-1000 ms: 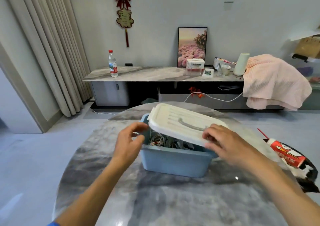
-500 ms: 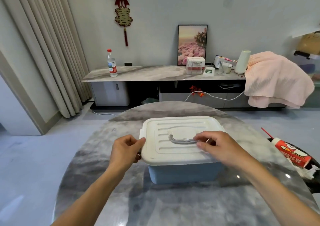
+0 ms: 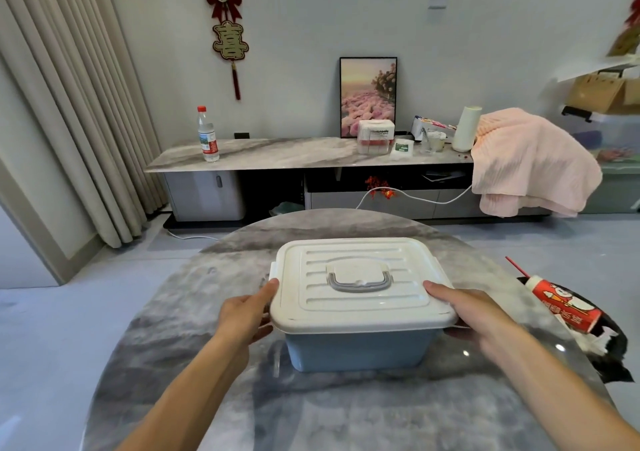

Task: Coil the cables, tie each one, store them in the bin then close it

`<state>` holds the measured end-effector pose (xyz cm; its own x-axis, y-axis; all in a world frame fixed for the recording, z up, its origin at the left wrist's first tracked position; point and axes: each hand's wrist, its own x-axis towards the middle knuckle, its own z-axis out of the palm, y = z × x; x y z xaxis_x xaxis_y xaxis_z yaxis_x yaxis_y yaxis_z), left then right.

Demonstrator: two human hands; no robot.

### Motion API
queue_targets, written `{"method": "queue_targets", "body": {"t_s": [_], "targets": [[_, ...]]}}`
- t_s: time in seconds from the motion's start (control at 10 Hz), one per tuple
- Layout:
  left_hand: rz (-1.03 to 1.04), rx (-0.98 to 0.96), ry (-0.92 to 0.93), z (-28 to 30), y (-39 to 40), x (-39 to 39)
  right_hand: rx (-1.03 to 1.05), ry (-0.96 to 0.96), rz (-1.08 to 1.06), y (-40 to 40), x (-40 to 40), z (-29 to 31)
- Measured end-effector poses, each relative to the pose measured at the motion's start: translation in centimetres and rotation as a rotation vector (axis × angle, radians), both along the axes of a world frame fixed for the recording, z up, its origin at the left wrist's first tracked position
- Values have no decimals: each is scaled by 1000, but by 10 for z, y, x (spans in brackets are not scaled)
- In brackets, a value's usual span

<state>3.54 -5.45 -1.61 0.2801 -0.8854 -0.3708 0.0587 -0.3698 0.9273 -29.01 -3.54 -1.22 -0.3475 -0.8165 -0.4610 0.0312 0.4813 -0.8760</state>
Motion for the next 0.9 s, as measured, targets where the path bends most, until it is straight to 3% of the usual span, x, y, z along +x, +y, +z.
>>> {"method": "queue_targets", "body": {"t_s": [0.1, 0.3, 0.5, 0.6, 0.7, 0.8, 0.9], "targets": [[5, -186, -265, 2, -2, -2, -99, -22, -100, -5, 6, -3], [10, -265, -527, -7, -6, -4, -309, 252, -197, -3, 19, -3], [48, -347, -644, -4, -5, -15, -316, 478, -128, 6, 28, 1], [41, -330, -597, 0, -5, -15, -312, 551, -93, 6, 23, 2], [-1, -319, -726, 2, -3, -12, -250, 829, 70, 4, 19, -5], [8, -329, -797, -1, -2, -6, -240, 912, 151, 3, 25, -8], [-10, -294, -743, 9, 0, -1, -187, 898, 190, 1, 21, 1]]}}
